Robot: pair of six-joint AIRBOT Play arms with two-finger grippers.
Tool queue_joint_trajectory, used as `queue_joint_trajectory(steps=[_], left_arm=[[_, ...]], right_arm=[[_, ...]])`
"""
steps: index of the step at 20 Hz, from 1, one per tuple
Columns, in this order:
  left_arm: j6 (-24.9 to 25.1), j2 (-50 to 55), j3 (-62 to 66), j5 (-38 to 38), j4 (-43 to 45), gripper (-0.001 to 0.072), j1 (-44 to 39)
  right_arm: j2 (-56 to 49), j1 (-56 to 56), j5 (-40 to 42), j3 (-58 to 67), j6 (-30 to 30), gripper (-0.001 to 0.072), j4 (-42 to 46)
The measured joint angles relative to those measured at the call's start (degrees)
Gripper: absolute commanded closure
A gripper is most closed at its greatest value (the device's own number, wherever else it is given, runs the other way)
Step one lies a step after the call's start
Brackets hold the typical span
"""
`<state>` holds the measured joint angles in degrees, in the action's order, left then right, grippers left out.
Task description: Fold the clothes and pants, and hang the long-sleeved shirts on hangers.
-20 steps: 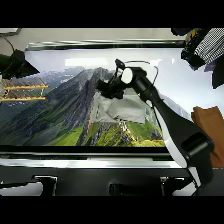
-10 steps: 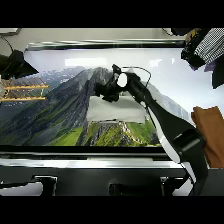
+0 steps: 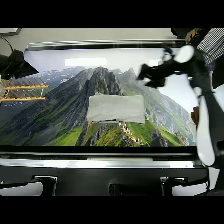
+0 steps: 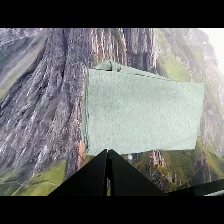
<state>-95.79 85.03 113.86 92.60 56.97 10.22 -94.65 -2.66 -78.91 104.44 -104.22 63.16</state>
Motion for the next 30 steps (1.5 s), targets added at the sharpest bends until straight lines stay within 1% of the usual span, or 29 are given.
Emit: queue_joint_trajectory(steps=[2, 4, 8, 11, 14, 18, 19, 20, 21, 22, 23, 27, 30], left_arm=[[0.52, 0.0, 0.0, 0.0, 0.02, 0.0689, 0.02], [0.94, 0.0, 0.0, 0.0, 0.02, 0.0689, 0.0], [2.21, 0.0, -0.02, 0.0, 0.02, 0.0689, 0.0], [2.54, 0.0, 0.0, 0.0, 0.04, 0.0689, 0.0], [2.67, 0.0, 0.0, -0.04, 0.04, 0.0689, 0.02], [2.82, 0.0, 0.0, -0.07, 0.04, 0.0689, 0.0], [2.82, 0.0, 0.0, -0.07, 0.04, 0.0689, 0.0], [2.82, 0.0, 0.0, -0.09, 0.04, 0.0689, 0.0], [2.82, 0.0, 0.0, -0.09, 0.04, 0.0689, 0.0], [2.82, 0.0, -0.02, -0.09, 0.04, 0.0689, 0.0], [2.82, 0.0, 0.0, -0.09, 0.04, 0.0689, 0.02], [2.82, 0.0, 0.0, -0.09, 0.07, 0.0689, 0.0], [2.82, 0.0, 0.0, -0.09, 0.07, 0.0689, 0.0]], right_arm=[[0.5, 5.62, -2.32, -3.48, 4.13, 0.0154, -1.75], [0.61, 9.75, -2.51, -8.35, 8.07, 0.0154, -4.11], [-0.61, 13.42, 1.38, -19.52, 17.0, 0.0154, -11.21], [-2.82, 13.84, 5.2, -25.29, 22.25, 0.0155, -16.72], [-5.31, 12.96, 7.54, -28.35, 25.9, 0.0158, -20.44], [-7.8, 10.23, 10.36, -29.79, 27.87, 0.0167, -22.34], [-8.2, 9.4, 11.02, -29.92, 28.09, 0.0192, -22.58], [-8.5, 8.46, 11.52, -30.01, 28.17, 0.0265, -23.1], [-8.74, 7.48, 12.22, -30.1, 28.2, 0.0394, -23.17], [-8.94, 6.67, 12.87, -30.18, 28.22, 0.0642, -23.02], [-9.01, 5.97, 13.05, -30.23, 28.2, 0.0678, -23.15], [-7.1, 5.18, 13.66, -28.87, 28.15, 0.0679, -25.77], [-4.81, 6.93, 13.88, -24.48, 24.76, 0.0679, -26.18]])
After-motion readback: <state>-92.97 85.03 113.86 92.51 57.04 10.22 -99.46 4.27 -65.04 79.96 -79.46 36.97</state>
